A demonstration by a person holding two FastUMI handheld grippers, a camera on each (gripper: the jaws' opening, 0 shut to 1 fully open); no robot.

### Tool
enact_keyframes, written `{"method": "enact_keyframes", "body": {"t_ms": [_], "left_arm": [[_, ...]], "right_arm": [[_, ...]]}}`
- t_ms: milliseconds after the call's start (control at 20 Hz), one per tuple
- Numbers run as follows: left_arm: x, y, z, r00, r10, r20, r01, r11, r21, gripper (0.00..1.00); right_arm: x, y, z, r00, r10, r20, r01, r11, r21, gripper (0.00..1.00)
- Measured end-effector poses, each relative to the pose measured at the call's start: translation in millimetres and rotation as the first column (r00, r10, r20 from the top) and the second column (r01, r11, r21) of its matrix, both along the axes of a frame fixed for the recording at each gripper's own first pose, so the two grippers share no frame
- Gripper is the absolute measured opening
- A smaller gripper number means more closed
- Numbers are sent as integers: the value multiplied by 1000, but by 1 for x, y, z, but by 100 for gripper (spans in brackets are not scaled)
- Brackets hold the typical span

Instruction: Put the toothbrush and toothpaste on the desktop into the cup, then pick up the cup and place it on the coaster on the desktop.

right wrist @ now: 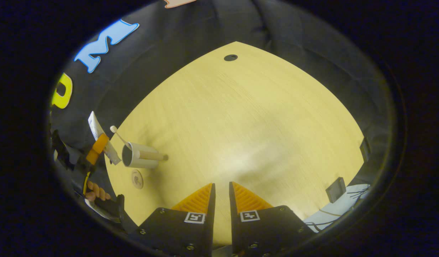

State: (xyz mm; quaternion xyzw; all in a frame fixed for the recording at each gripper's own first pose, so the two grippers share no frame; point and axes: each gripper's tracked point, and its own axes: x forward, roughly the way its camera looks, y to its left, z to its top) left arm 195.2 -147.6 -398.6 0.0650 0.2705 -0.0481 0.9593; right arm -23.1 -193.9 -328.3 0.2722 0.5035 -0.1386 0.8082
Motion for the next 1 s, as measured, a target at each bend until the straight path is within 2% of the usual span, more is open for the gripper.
{"method": "enact_keyframes", "body": {"t_ms": [150,300,450,500,550,600,750,900,1000], "left_arm": [[-8,-12,-17,1000,-3,-23,2,1000,-27,17],[-10,-14,-21,1000,13,-15,-13,1000,-4,20],[-11,-16,-23,1000,5,-6,-5,1000,-3,29],[-11,-12,-24,1000,16,2,-16,1000,0,29],[-11,-12,-23,1000,23,11,-23,1000,-1,35],[-13,-13,-24,1000,22,8,-22,1000,-1,36],[-18,-16,-22,1000,14,4,-14,1000,-15,38],[-25,-14,-6,999,36,31,-35,998,-42,38],[-33,-9,4,998,54,43,-51,997,-66,42]], "right_arm": [[-3,-2,-3,1000,16,-5,-16,1000,2,21],[-3,-3,0,1000,30,-1,-30,1000,9,21],[-4,-6,1,999,37,-1,-37,999,11,21],[-5,-6,0,999,36,-2,-36,999,13,21],[-5,-6,1,999,36,-2,-36,999,17,21],[-5,-8,2,999,34,-4,-34,999,18,21],[-8,-12,-1,999,39,-10,-39,999,20,21],[-8,-9,-2,998,68,-3,-68,997,30,21],[-2,-2,1,995,102,9,-102,994,32,21]]}}
